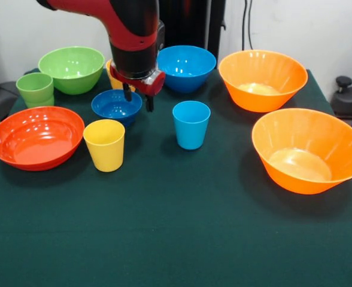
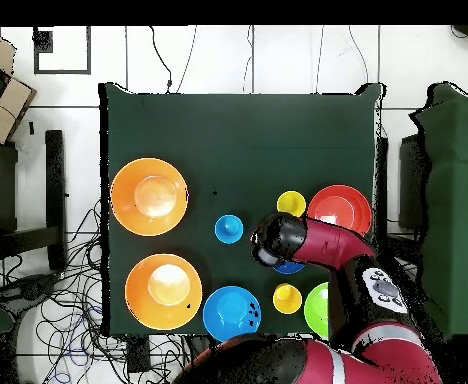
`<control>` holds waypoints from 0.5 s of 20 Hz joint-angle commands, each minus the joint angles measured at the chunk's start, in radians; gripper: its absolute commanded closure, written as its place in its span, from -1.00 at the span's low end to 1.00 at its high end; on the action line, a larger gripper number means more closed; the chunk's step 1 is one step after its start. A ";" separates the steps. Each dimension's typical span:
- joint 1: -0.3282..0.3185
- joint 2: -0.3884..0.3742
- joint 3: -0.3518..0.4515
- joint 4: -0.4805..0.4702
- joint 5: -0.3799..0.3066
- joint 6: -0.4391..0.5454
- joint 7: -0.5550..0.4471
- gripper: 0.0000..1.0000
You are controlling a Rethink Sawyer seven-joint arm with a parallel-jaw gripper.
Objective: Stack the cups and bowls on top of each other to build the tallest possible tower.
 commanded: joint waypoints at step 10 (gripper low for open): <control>0.003 0.067 0.065 0.012 -0.106 -0.114 -0.022 -1.00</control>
